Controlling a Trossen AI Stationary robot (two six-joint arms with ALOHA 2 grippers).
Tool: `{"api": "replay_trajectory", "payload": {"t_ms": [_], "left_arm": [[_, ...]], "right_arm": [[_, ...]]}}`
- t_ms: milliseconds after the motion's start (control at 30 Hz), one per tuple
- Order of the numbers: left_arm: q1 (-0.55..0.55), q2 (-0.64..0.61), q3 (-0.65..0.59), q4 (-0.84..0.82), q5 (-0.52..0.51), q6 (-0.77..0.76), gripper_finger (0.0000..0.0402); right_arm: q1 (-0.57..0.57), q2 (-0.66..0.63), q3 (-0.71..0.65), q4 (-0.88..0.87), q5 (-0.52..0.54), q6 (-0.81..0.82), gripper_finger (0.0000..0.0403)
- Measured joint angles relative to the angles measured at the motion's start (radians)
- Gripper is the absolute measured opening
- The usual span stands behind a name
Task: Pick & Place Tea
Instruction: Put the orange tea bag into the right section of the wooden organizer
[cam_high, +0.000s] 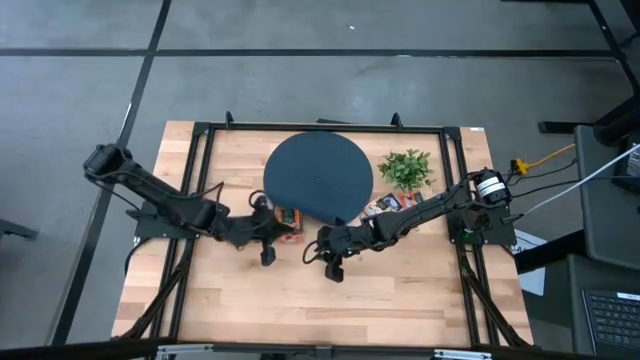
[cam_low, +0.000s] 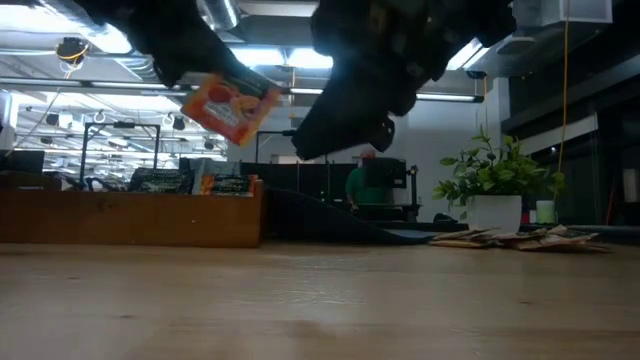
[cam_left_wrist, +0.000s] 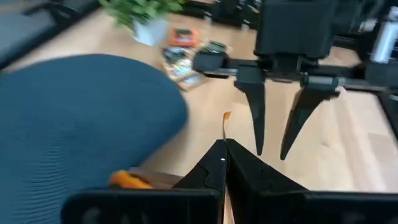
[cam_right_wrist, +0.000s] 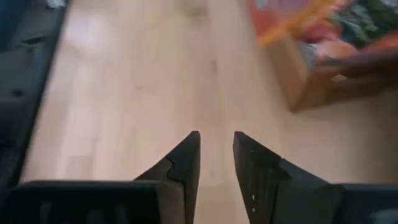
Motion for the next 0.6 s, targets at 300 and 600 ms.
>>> {"api": "replay_trajectory", "payload": {"t_ms": [300, 600], "left_arm": [[-0.073, 0.035, 0.0, -0.093, -0.279, -0.124, 0.0001], [-0.086, 0.1, 0.0, -0.146, -0.384, -0.264, 0.0001]], "right_arm": [[0.002, 0.0, 0.0, -0.031, 0.097, 0.016, 0.0094], [0.002, 0.0, 0.0, -0.031, 0.097, 0.016, 0.0094]]}}
